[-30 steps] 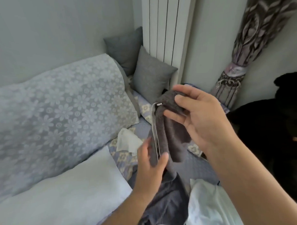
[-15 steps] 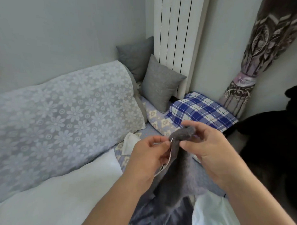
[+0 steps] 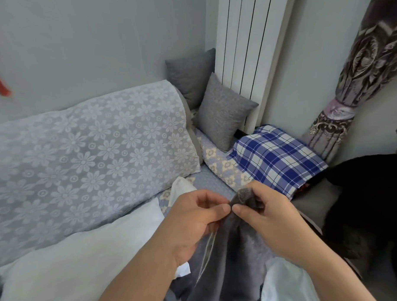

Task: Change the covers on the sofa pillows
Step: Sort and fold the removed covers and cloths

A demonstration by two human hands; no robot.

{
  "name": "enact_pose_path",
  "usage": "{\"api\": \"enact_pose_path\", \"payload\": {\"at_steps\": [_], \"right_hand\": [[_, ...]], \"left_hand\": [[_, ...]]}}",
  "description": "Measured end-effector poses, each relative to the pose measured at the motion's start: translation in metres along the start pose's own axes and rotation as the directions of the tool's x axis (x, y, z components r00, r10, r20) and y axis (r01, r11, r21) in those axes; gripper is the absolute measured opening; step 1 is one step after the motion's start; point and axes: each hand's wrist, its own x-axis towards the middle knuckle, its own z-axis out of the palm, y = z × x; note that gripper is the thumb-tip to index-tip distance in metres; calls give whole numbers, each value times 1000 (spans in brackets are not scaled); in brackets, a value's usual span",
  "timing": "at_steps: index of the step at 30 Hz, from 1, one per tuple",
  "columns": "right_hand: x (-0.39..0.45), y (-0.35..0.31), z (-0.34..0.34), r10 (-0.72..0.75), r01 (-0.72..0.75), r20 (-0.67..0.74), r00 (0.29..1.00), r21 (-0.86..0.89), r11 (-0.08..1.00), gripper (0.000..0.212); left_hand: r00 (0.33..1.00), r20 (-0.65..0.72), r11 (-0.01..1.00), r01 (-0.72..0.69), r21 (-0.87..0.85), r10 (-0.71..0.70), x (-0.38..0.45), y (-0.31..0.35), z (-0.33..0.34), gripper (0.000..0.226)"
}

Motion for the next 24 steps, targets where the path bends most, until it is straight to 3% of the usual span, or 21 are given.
{"api": "enact_pose_path", "payload": {"at_steps": [5, 13, 17, 21, 24], "right_hand": [[-3, 4, -1, 41, -40, 160, 986, -12, 999, 3], [-10, 11, -3, -26, 25, -15, 1000, -48, 999, 6], [-13, 17, -9, -31, 31, 17, 999, -44, 999, 5], [-19, 22, -11, -14, 14, 44, 999, -4, 1000, 9], [-22, 28, -7, -69, 71, 21, 997, -68, 995, 13]], "left_hand": [[999, -34, 994, -30, 109, 33, 0, -2, -2, 10], [1000, 12, 998, 8, 60, -8, 1, -9, 12, 6], [999, 32, 995, 2, 97, -6, 3, -13, 15, 4], [997, 70, 998, 41, 47, -44, 5, -14, 18, 14], [998, 41, 997, 54, 46, -56, 9, -18, 24, 24]]}}
